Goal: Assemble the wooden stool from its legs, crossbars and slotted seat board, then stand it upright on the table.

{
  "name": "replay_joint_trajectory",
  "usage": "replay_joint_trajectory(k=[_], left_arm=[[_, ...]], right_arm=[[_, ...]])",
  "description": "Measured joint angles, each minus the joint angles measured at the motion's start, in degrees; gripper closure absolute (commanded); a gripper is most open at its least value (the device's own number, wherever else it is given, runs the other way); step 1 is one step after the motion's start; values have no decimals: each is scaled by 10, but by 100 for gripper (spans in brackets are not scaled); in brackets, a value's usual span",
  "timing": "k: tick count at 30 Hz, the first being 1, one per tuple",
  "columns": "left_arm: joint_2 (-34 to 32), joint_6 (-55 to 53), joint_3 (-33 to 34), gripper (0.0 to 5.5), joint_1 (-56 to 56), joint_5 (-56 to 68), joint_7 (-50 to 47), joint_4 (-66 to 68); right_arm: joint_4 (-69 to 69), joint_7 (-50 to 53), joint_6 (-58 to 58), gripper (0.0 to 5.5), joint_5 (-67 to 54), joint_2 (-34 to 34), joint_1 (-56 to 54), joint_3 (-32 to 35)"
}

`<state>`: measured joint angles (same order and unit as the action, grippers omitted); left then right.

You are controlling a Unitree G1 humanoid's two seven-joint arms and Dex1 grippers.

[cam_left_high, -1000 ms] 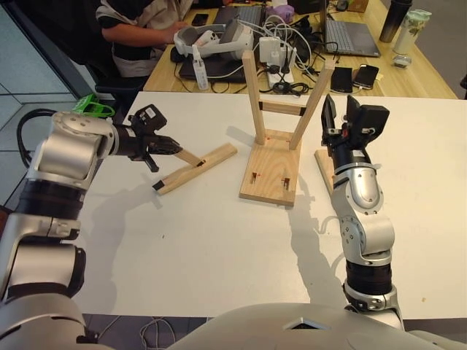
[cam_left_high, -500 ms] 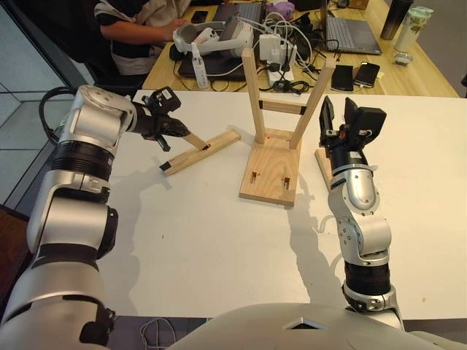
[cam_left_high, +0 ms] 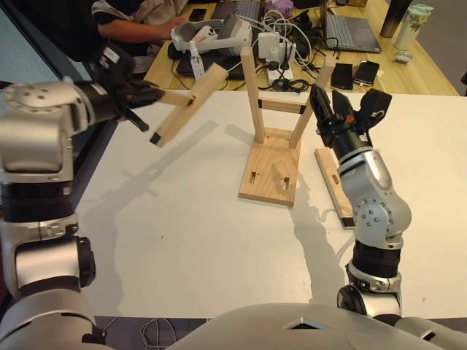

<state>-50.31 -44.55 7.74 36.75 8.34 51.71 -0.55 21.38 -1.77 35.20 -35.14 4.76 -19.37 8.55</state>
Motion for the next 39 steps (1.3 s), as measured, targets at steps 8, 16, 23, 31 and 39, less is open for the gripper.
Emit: replay_joint_trajectory(k=[8, 16, 23, 31, 39], left_arm=[[-14, -22, 35, 509, 51, 97, 1, -146], [-10, -39, 39, 509, 78, 185, -3, -216], [-10, -44, 24, 509, 83, 220, -12, -240], [-10, -47, 6, 509, 83, 238, -21, -252], [-10, -41, -10, 509, 83, 236, -32, -250]], right_arm=[[-68, 14, 136, 156, -263, -9, -112, 80], [-168, 53, 149, 156, -381, 1, -218, 96], [-204, 73, 105, 156, -374, -7, -232, 103], [-216, 71, 65, 263, -357, -17, -240, 107], [-189, 50, 64, 380, -323, -23, -230, 69]])
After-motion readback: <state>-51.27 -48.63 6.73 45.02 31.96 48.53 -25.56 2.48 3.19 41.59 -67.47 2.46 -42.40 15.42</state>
